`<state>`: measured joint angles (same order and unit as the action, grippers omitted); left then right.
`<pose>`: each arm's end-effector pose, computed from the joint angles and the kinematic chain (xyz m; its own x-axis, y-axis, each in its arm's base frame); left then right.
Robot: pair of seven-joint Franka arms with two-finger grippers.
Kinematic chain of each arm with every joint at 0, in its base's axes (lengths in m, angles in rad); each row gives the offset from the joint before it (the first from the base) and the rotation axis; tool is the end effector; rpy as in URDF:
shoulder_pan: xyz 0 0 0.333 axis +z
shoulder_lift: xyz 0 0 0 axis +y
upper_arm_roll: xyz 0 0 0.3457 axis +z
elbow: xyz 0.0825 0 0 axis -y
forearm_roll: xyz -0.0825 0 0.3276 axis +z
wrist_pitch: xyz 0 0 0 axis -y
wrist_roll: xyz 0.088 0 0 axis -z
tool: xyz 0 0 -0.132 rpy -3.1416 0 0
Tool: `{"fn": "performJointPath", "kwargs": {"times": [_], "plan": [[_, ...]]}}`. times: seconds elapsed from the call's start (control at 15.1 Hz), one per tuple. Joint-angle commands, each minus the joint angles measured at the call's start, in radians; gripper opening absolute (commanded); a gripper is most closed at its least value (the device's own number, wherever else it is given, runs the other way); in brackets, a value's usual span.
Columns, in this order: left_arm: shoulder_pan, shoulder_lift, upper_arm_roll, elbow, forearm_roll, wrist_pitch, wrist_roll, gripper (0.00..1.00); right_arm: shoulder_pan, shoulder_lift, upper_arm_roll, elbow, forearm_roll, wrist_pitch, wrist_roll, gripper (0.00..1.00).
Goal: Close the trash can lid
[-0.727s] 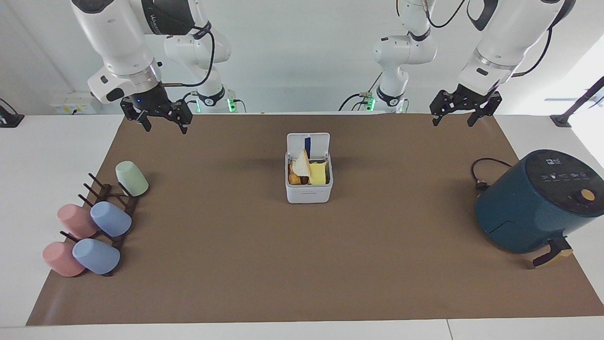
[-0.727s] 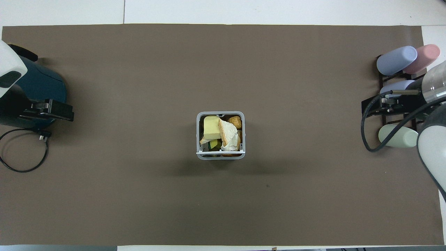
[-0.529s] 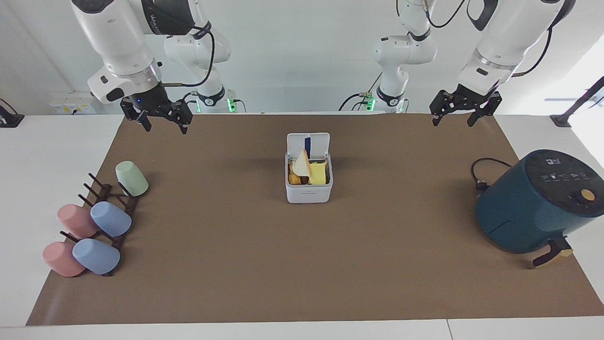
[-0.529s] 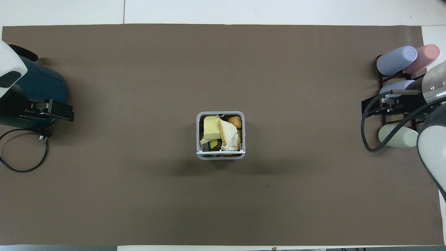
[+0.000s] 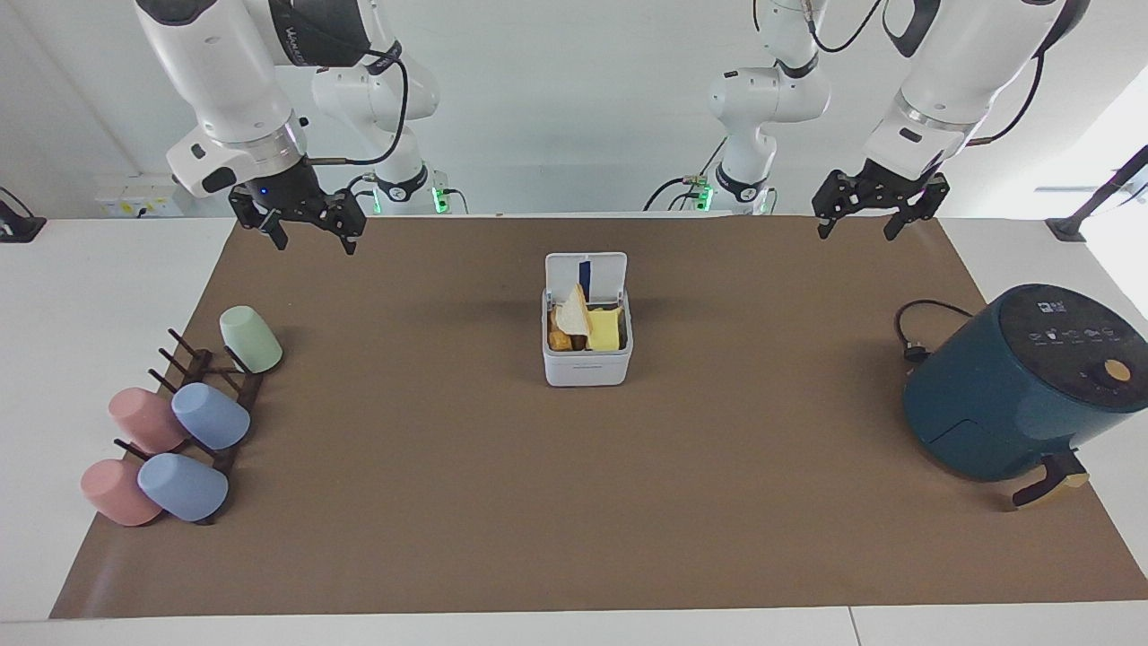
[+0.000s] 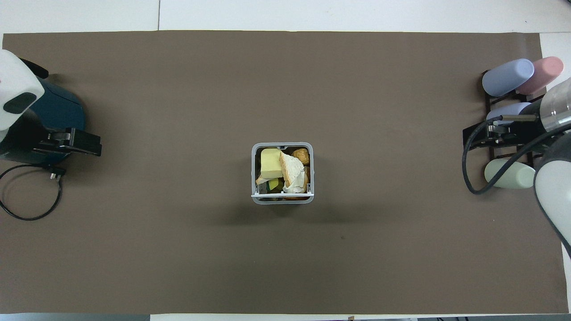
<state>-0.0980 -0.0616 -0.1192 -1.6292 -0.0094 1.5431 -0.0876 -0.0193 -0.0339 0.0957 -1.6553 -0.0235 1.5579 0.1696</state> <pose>0.4614 -0.1053 0.6323 0.9913 -0.1290 -0.0250 -0.1291 -0.9916 -0.0001 0.4803 0.0345 0.6098 0.9939 -0.0937 -0.0582 -0.0916 -0.9951 0.0371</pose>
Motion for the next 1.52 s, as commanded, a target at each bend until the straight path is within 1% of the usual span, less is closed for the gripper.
{"fn": "performJointPath", "kwargs": {"times": [0.0,0.13,0.26,0.46,0.6,0.73,0.86,1.45], "plan": [[-0.121,-0.026,-0.008,-0.031,-0.006,0.032,-0.156,0.61,-0.016,-0.015,0.012,-0.006,0.005,-0.013,0.007,1.0],[-0.205,-0.024,-0.008,-0.041,-0.027,0.049,-0.227,0.0,-0.016,-0.015,0.012,-0.006,0.005,-0.013,0.007,1.0],[-0.284,-0.04,-0.008,-0.093,-0.069,0.092,-0.297,0.0,-0.016,-0.015,0.012,-0.006,0.005,-0.013,0.007,1.0],[-0.42,-0.046,-0.008,-0.193,-0.101,0.199,-0.409,0.0,-0.016,-0.015,0.012,-0.006,0.005,-0.013,0.007,1.0],[-0.492,-0.05,-0.01,-0.27,-0.107,0.308,-0.478,0.0,-0.016,-0.015,0.012,-0.006,0.005,-0.013,0.007,1.0],[-0.538,-0.032,-0.008,-0.284,-0.107,0.347,-0.52,0.0,-0.016,-0.015,0.012,-0.006,0.005,-0.013,0.007,1.0],[-0.565,0.005,-0.008,-0.282,-0.107,0.385,-0.555,0.0,-0.016,-0.015,0.012,-0.006,0.005,-0.013,0.007,1.0],[-0.577,0.046,-0.008,-0.285,-0.106,0.42,-0.56,0.0,-0.016,-0.015,0.012,-0.006,0.005,-0.013,0.007,1.0]]}}
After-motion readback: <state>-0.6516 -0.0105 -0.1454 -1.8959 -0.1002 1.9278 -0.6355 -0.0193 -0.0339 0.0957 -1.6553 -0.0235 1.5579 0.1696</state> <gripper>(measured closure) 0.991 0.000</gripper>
